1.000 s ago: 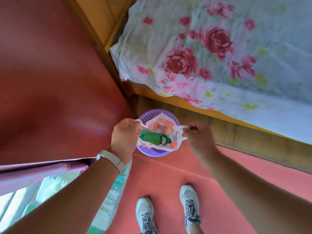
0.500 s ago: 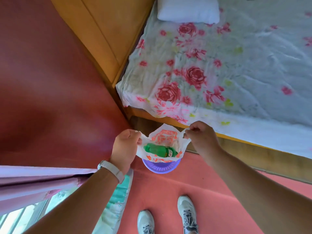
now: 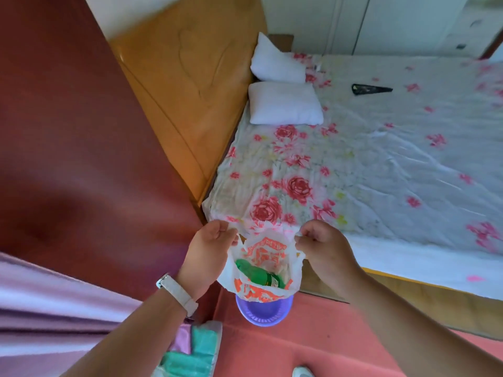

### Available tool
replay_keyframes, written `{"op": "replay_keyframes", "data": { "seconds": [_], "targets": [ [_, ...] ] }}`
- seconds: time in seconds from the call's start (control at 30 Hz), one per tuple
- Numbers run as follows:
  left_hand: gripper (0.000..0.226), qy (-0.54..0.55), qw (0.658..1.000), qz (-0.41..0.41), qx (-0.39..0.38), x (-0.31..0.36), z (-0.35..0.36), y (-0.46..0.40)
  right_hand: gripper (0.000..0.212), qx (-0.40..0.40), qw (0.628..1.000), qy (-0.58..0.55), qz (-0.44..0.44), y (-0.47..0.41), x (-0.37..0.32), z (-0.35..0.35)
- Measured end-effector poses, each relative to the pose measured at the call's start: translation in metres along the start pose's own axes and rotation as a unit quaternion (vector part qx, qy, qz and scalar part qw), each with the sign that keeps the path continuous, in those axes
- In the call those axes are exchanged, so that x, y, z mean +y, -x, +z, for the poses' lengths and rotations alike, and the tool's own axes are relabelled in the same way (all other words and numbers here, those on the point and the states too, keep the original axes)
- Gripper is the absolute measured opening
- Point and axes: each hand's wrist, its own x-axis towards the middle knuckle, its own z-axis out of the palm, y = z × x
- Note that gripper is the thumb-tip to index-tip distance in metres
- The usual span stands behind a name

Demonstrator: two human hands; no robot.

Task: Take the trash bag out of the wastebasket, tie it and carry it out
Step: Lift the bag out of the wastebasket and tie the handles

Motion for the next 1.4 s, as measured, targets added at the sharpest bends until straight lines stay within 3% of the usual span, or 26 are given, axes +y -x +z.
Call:
{"op": "replay_keyframes", "data": {
  "seconds": [0.13, 0.33, 0.43, 0.53, 0.7, 1.07, 1.13, 1.27, 1.4],
  "targets": [
    [0.014, 0.01, 0.999, 0.044, 0.007, 0.054, -0.024, 0.018, 0.02, -0.017, 0.998, 0.007, -0.054, 0.013, -0.06, -0.027],
    [0.011, 0.032, 0.992, 0.12, 0.031, 0.119, -0.053, 0.04, 0.008, -0.013, 0.992, 0.013, -0.126, 0.026, -0.139, -0.057],
    [0.026, 0.055, 0.986, 0.155, 0.019, 0.146, -0.065, 0.045, 0.007, -0.006, 0.987, 0.018, -0.158, 0.034, -0.174, -0.07],
    [0.042, 0.114, 0.98, 0.156, -0.036, 0.168, -0.077, 0.051, 0.006, 0.008, 0.983, 0.027, -0.182, 0.038, -0.201, -0.079],
    [0.014, 0.149, 0.973, 0.156, -0.086, 0.185, -0.085, 0.054, 0.005, 0.03, 0.983, -0.002, -0.182, 0.034, -0.222, -0.081],
    [0.012, 0.156, 0.964, 0.055, -0.208, 0.183, -0.072, 0.054, 0.005, 0.047, 0.988, -0.062, -0.136, 0.032, -0.226, -0.064],
    [0.023, 0.178, 0.96, 0.02, -0.214, 0.177, -0.071, 0.051, 0.005, 0.048, 0.988, -0.056, -0.135, 0.032, -0.227, -0.062],
    [0.075, 0.176, 0.944, -0.033, -0.277, 0.167, -0.073, 0.046, 0.012, 0.042, 0.988, -0.048, -0.141, 0.033, -0.233, -0.058],
    [0.101, 0.15, 0.927, -0.073, -0.336, 0.163, -0.065, 0.049, 0.023, 0.02, 0.986, -0.052, -0.156, 0.036, -0.235, -0.05]
  ]
}}
